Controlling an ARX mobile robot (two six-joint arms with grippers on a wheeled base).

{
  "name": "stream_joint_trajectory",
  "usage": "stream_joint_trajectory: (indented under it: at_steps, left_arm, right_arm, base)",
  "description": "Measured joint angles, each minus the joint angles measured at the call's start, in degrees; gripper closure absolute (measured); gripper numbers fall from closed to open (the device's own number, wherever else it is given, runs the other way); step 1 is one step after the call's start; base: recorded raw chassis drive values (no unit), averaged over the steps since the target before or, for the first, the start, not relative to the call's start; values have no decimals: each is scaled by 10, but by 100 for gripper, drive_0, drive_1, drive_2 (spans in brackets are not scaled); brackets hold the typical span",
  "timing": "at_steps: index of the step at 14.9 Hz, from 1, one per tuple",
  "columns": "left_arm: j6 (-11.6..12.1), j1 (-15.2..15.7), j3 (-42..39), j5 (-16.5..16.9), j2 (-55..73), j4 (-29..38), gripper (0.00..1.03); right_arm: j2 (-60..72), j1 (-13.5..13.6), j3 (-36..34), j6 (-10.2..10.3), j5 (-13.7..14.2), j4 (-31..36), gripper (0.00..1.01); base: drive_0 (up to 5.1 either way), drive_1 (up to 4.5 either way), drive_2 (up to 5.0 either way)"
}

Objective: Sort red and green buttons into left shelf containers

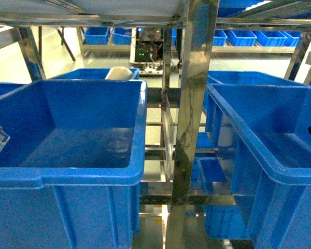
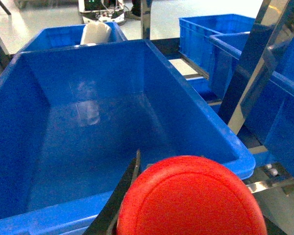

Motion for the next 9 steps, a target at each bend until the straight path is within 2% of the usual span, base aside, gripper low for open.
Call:
stream_joint_trajectory:
  at_steps: [2, 4, 6, 9]
  left_arm:
    - [0, 0, 0, 0, 0, 0, 77]
    - [0, 0, 0, 0, 0, 0, 77]
    - [0, 0, 0, 0, 0, 0, 77]
    - [0, 0, 0, 0, 0, 0, 77]
  right_arm:
    - [-59, -9, -66, 1, -18, 49, 3]
    - [-92, -16, -100, -1, -31, 64, 3]
    - [-175, -43, -179, 0, -64, 72, 3]
    - [-334, -69, -307, -12, -110, 102, 3]
  base:
    - [0, 0, 0]
    - [0, 0, 0]
    - [0, 0, 0]
    - [0, 0, 0]
